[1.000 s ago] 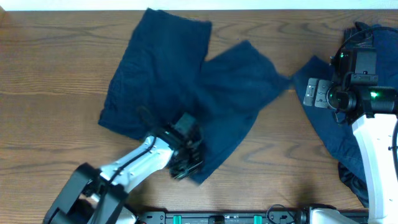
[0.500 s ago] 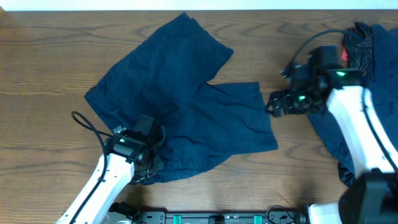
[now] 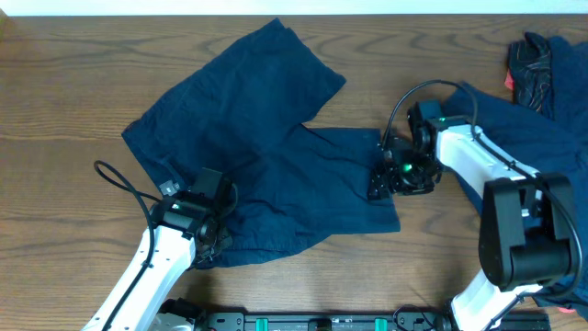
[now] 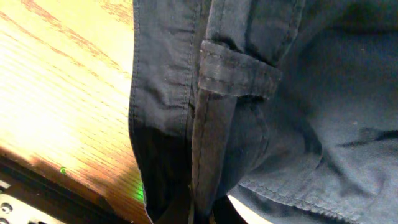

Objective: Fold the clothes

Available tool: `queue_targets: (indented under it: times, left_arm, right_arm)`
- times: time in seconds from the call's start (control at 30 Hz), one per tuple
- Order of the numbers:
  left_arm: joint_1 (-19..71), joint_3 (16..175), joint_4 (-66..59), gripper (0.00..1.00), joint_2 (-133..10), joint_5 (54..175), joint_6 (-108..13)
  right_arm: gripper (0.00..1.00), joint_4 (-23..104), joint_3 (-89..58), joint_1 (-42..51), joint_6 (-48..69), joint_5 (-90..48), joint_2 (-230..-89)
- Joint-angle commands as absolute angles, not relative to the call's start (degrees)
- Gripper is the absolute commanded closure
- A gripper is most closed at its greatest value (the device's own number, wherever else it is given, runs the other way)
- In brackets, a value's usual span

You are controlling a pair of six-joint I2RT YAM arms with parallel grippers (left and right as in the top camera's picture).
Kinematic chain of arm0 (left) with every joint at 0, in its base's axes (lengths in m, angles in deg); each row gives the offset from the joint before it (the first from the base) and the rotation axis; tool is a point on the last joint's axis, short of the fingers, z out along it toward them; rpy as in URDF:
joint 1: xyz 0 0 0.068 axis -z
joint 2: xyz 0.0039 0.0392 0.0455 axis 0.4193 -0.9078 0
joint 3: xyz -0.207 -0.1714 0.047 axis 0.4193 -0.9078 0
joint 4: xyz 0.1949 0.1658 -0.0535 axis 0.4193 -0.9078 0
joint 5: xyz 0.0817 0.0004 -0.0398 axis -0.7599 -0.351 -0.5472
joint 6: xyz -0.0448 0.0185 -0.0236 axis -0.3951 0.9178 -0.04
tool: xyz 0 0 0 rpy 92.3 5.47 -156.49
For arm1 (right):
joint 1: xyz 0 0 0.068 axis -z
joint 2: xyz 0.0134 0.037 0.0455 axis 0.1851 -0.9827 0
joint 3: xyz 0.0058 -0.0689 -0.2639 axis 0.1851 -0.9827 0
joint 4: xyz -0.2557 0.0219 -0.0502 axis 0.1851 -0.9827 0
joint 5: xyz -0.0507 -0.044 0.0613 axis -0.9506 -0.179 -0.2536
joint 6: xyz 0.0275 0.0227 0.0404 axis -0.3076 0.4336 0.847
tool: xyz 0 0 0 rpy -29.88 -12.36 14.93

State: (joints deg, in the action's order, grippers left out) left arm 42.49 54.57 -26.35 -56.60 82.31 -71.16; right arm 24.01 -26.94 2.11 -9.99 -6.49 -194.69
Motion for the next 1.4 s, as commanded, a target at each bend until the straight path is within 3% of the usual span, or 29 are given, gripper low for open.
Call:
queue_targets:
  times: [0.0,0.03,0.07,0.1,0.13,0.17,0.4,0.53,0.63,0.7,1.1,1.37]
  left_arm:
    - [42.2,54.8,-26.3,0.94,-56.4,80.1,-71.0]
    - [42.2,54.7,-26.2,0.94,-56.4,80.1,-71.0]
    - [42.2,54.7,-26.0,0.94,-56.4,80.1,-71.0]
    - [42.2,54.7,-25.9,0.94,-56.4,79.6,-71.0]
    - [42.2,54.7,-25.9,0.94,-56.4,78.4,-71.0]
    - [42.2,54.7,-25.9,0.94,-56.4,76.6,-71.0]
    - [42.2,54.5,-25.0,0.94,-56.4,60.3,-71.0]
    - [42.2,54.4,-22.2,0.94,-56.4,60.1,-71.0]
    - [42.2,54.4,-22.1,0.94,-56.4,64.7,-71.0]
    - [42.2,54.4,-22.5,0.94,-56.4,69.9,-71.0]
    - [42.2,54.4,-29.1,0.94,-56.4,83.3,-69.0]
    - [42.2,54.4,-31.7,0.94,-56.4,87.1,-68.2]
  right_arm:
    - [0.27,28.1,-29.1,0.5,-9.5,-5.9,-195.7]
    - [0.3,29.1,-29.1,0.4,-9.5,-5.9,-195.7]
    - [0.42,30.1,-29.1,0.3,-9.5,-5.7,-195.7]
    - [0.58,31.0,-29.1,0.3,-9.6,-5.5,-195.7]
    - [0.85,31.8,-29.1,0.3,-9.6,-5.6,-195.7]
    - [0.99,32.8,-29.1,0.4,-9.5,-6.2,-195.7]
    - [0.99,41.4,-27.3,5.8,4.4,-18.1,-195.7]
    - [0.96,42.9,-25.5,9.2,4.8,-13.7,-195.7]
    - [0.7,41.3,-25.4,10.1,2.7,-8.1,-195.7]
    - [0.61,38.2,-25.4,10.3,1.1,-6.3,-195.6]
    - [0.6,15.6,-25.8,7.3,-7.4,-5.0,-188.6]
    - [0.6,17.9,-31.4,2.2,2.2,-5.1,-188.5]
